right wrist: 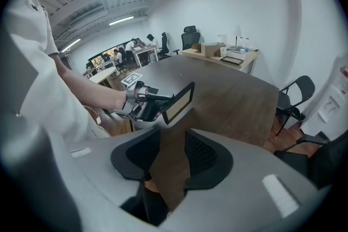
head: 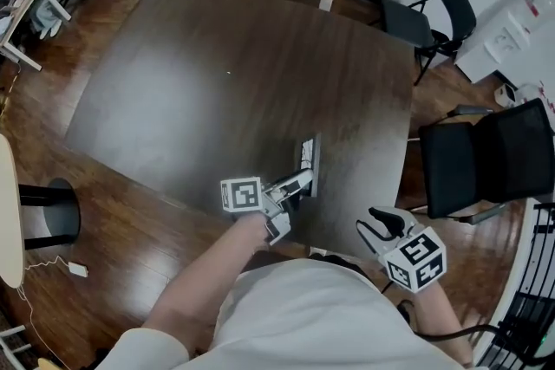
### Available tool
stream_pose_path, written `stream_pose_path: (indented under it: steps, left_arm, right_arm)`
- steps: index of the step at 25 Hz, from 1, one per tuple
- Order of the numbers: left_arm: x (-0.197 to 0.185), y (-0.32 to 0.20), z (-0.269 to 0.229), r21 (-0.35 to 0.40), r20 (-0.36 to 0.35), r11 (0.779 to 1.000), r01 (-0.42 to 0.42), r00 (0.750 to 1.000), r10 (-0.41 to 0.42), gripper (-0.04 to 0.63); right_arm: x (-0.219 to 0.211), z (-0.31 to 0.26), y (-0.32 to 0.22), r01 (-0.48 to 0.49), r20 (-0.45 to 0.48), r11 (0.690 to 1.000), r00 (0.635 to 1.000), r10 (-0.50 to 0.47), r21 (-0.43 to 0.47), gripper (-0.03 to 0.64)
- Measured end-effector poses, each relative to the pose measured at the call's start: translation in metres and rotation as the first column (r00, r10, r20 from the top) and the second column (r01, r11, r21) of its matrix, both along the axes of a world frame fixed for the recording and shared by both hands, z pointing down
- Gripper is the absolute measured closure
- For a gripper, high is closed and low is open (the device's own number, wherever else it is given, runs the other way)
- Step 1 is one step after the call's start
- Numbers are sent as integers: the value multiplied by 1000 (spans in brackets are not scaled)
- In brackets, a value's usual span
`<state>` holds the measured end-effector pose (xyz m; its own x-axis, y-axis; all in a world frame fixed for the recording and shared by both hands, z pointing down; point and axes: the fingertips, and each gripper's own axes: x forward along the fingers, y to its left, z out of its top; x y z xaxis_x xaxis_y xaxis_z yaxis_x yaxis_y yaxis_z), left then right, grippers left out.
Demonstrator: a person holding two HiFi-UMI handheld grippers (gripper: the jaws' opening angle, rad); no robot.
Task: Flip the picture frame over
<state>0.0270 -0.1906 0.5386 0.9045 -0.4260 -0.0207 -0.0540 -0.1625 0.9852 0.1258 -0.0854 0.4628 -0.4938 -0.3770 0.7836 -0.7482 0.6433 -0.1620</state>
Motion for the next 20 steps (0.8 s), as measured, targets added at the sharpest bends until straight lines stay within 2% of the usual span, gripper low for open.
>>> stream_pose_path:
  steps: [4, 8, 11, 20]
  left_arm:
    - [-10, -1, -5, -45, -187, 999, -8, 982, -1, 531]
    - [-23, -3, -3, -88, -299, 996, -18, 954, -10, 529]
    - [-34, -5, 0, -103, -334, 994, -21, 942, -14, 529]
    - [-57, -5, 5, -81, -391, 996, -33, 920, -2, 526]
  right_arm:
    - [-7, -8, 5, -34, -19, 999, 999, 34, 6, 472]
    - [-12, -10, 14, -56, -48, 998, 997, 55, -5, 472]
    - [-21, -11, 19, -69, -54, 998, 996, 68, -12, 472]
    - [-42, -7, 26, -67, -79, 997, 995, 64, -32, 472]
